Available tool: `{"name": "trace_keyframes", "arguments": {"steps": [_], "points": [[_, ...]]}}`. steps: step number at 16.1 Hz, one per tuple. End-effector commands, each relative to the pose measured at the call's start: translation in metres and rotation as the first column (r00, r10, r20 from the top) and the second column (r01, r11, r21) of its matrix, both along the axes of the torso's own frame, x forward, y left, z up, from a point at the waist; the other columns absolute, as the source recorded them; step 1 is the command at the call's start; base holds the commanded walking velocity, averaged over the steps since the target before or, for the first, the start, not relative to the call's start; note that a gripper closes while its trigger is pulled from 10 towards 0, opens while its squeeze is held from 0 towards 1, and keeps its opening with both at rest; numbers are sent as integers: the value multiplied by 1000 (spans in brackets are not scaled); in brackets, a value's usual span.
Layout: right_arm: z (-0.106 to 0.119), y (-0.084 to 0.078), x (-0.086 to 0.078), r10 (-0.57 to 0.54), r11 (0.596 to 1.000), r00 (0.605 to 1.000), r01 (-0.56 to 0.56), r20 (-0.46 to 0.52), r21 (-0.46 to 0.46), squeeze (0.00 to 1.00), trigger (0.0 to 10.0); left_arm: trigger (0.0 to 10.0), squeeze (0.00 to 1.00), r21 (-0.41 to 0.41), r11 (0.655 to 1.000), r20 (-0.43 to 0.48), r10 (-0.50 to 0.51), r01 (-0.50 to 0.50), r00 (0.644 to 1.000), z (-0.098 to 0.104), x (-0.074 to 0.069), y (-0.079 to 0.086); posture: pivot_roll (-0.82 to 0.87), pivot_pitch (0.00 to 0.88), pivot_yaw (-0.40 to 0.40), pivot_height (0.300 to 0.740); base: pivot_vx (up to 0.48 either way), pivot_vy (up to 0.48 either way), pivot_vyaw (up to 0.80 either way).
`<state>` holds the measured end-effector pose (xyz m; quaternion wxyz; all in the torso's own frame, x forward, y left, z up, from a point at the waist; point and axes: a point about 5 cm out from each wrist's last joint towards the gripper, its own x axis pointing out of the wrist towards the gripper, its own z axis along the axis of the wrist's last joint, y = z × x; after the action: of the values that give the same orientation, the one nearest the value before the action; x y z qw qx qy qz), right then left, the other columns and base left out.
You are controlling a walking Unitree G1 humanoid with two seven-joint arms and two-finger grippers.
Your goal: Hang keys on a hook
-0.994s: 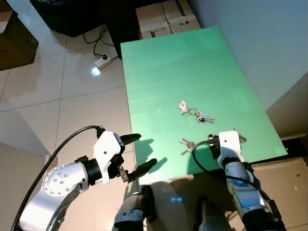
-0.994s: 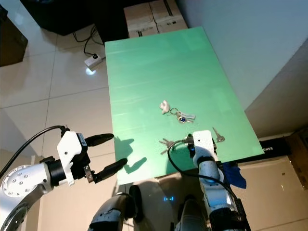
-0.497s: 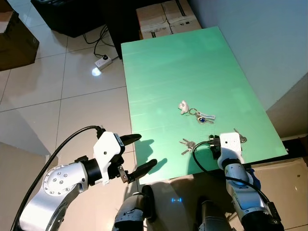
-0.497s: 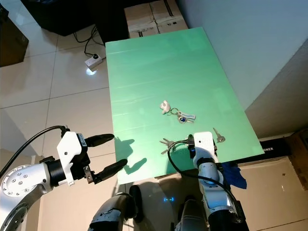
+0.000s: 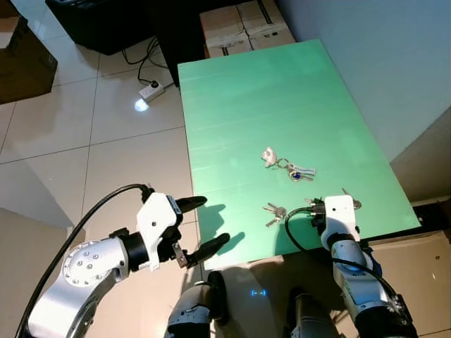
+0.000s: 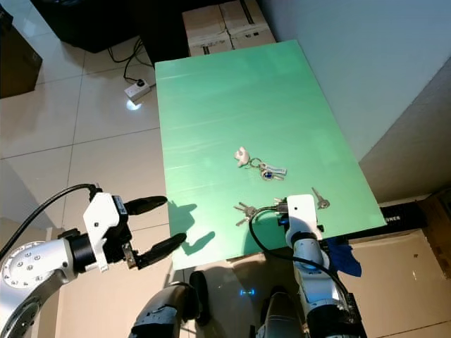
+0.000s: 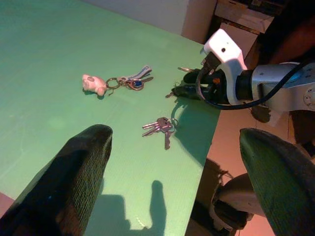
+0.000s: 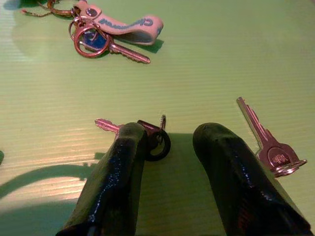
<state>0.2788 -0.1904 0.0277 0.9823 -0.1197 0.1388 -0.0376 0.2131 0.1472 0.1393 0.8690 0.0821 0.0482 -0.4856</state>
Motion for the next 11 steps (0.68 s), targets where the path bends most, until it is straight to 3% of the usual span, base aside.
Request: {"name": "trace_keyframes", "arguments": {"steps": [1, 9, 10, 11], "points": [[-6, 0, -4, -10, 1000, 1000, 11, -21, 19, 0, 10000, 10000, 0, 13, 1000, -17, 2, -2, 1000, -3, -2, 4, 119, 290, 177, 740, 0, 0, 0], [-4, -2, 2, 6, 1000, 1000, -6, -17, 0, 0, 10000, 10000, 0, 16, 1000, -19, 1, -1, 1000, -4, -2, 3, 124, 293, 178, 740, 0, 0, 0], [-5, -2, 2, 9, 1000, 1000, -9, -20, -1, 0, 8039, 10000, 0, 17, 1000, -19, 1, -1, 1000, -4, -2, 3, 124, 292, 178, 740, 0, 0, 0], [-5, -2, 3, 11, 1000, 1000, -11, -21, -1, 0, 4902, 10000, 0, 17, 1000, -19, 1, -1, 1000, -4, -2, 3, 124, 292, 178, 740, 0, 0, 0]]}}
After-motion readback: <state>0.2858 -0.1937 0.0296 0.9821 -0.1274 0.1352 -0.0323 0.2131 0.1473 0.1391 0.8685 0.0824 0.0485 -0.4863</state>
